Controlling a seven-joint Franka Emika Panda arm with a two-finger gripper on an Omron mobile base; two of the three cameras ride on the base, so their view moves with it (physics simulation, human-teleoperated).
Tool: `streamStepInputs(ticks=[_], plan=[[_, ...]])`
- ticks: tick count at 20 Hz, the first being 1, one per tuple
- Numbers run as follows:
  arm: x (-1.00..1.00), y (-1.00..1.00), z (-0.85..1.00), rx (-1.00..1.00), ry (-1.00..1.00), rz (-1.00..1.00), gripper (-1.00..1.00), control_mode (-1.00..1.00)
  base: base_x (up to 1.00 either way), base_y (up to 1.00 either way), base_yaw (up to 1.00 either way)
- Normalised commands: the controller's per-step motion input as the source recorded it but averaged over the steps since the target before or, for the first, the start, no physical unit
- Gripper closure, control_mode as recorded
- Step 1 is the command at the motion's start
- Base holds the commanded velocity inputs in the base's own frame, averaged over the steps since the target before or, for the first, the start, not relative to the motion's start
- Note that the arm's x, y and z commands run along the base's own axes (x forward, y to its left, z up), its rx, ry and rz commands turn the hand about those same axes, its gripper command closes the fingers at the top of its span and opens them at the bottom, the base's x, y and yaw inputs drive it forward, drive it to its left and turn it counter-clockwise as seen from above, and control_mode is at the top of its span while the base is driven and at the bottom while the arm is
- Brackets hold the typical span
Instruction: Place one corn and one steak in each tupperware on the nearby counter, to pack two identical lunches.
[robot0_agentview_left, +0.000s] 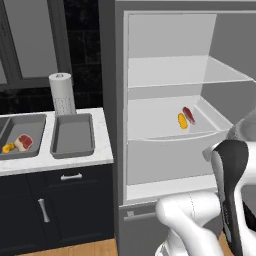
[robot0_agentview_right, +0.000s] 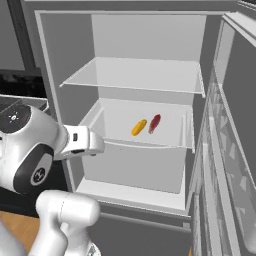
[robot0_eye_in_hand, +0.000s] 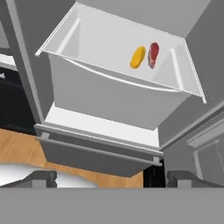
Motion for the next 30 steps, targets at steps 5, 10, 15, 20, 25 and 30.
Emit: streamStepInputs(ticks=[5, 10, 15, 20, 25, 30], plan=[[0.22, -0.01, 0.16, -0.10, 0.02, -0.07, -1.00, -1.00, 0.00, 0.00, 0.00], [0.19, -0.21, 0.09, 0.00, 0.03, -0.01, -1.00, -1.00, 0.00, 0.00, 0.00], [0.27, -0.21, -0.03, 0.04, 0.00, 0.00, -1.00, -1.00, 0.00, 0.00, 0.00], [0.45, -0.05, -0.31, 0.02, -0.01, -0.03, -1.00, -1.00, 0.00, 0.00, 0.00], [0.59, 0.00, -0.30, 0.00, 0.00, -0.06, -1.00, -1.00, 0.00, 0.00, 0.00], [0.49, 0.00, -0.13, 0.00, -0.02, -0.02, -1.00, -1.00, 0.00, 0.00, 0.00]])
